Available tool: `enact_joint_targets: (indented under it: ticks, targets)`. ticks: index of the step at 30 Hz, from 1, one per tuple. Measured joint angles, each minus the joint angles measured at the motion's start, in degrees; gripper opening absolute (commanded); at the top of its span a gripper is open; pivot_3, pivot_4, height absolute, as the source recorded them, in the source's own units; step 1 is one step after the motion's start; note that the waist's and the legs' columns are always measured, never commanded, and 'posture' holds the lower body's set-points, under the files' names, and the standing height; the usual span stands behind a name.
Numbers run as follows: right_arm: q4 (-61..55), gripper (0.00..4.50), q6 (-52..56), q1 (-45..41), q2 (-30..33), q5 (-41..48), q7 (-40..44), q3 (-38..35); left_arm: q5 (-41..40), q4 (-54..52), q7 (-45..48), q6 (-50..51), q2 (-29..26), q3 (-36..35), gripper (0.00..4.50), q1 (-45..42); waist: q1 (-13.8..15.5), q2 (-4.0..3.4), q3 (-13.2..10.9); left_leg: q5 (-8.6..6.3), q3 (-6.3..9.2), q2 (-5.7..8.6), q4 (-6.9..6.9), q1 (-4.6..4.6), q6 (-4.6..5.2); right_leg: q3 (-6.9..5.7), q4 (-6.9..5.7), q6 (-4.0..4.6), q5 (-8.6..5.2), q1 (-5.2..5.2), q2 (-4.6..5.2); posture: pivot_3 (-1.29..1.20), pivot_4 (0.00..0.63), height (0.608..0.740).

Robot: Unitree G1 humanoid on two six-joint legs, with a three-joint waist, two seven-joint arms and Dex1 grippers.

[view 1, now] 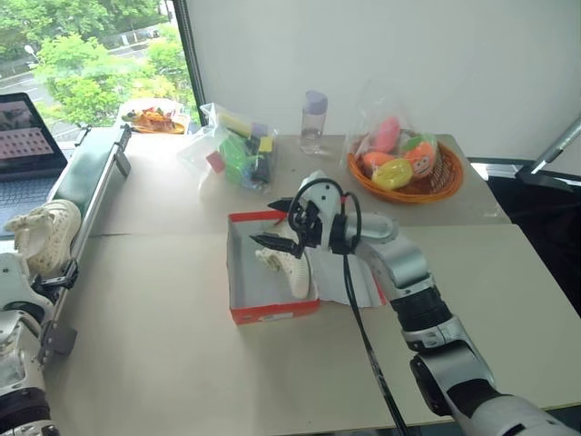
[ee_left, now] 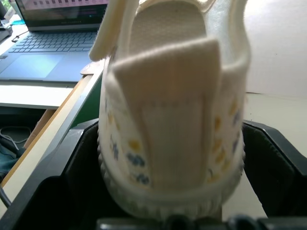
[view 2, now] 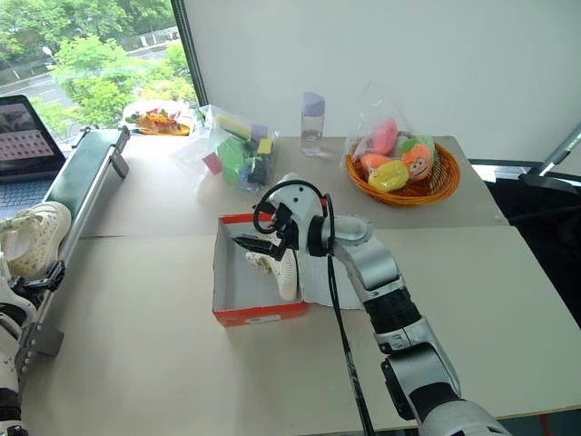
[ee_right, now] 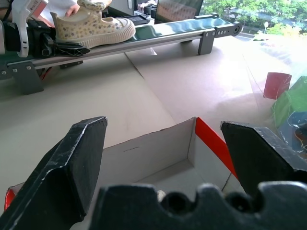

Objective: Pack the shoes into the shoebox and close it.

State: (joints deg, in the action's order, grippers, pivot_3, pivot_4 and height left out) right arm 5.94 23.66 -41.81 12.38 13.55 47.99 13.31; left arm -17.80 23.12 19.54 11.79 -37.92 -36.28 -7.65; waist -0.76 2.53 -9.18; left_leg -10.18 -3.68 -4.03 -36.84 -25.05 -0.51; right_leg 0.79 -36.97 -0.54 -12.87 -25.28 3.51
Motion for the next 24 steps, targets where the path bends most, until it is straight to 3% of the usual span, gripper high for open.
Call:
enact_joint_targets:
  ticks: [1,4,13,18,24]
  targets:
    - [0.00,4.50,0.00,0.00,0.10,0.00,-0.10,-0.02,-0.14,0.26,-0.08,-0.05,-0.05,-0.03,3.40,-0.30,0.08,0.00,0.00,0.00,0.00,0.01,0.00,0.00,0.00,0.00,-0.01,0.00,0.00,0.00,0.00,0.00,0.150,0.740]
    - [-0.07,4.50,0.04,0.00,0.53,0.01,-0.28,-0.12,-0.35,0.34,-0.25,-0.32,-0.05,-0.03,3.02,-0.84,0.22,-0.03,0.00,0.01,0.00,0.00,0.00,0.04,-0.02,-0.03,-0.06,0.00,0.00,0.03,0.00,0.00,0.150,0.740]
    - [-1.30,4.50,4.25,0.06,1.86,1.50,0.56,-0.44,-0.26,-8.42,-3.34,3.86,1.86,3.93,2.81,-1.58,0.47,0.03,0.02,0.03,0.01,-0.02,0.00,0.00,-0.05,-0.07,-0.03,-0.03,0.02,0.09,0.00,0.00,0.150,0.740]
    - [-2.86,4.50,18.21,0.05,-0.20,10.00,-1.61,-5.50,-0.59,-22.52,-4.16,9.06,4.09,10.80,2.81,-5.89,0.52,0.15,0.02,0.05,0.04,0.00,-0.01,-0.14,-0.04,-0.04,0.01,-0.11,0.07,0.03,0.00,0.00,0.150,0.740]
    - [-1.82,4.50,37.87,-4.56,-8.09,21.36,-16.69,-21.25,-0.57,-34.99,-7.32,16.10,11.28,21.76,2.81,-12.57,-0.09,0.15,0.02,0.06,0.05,0.02,-0.01,-0.13,-0.02,0.01,-0.03,-0.14,0.09,0.04,-0.09,0.00,0.150,0.740]
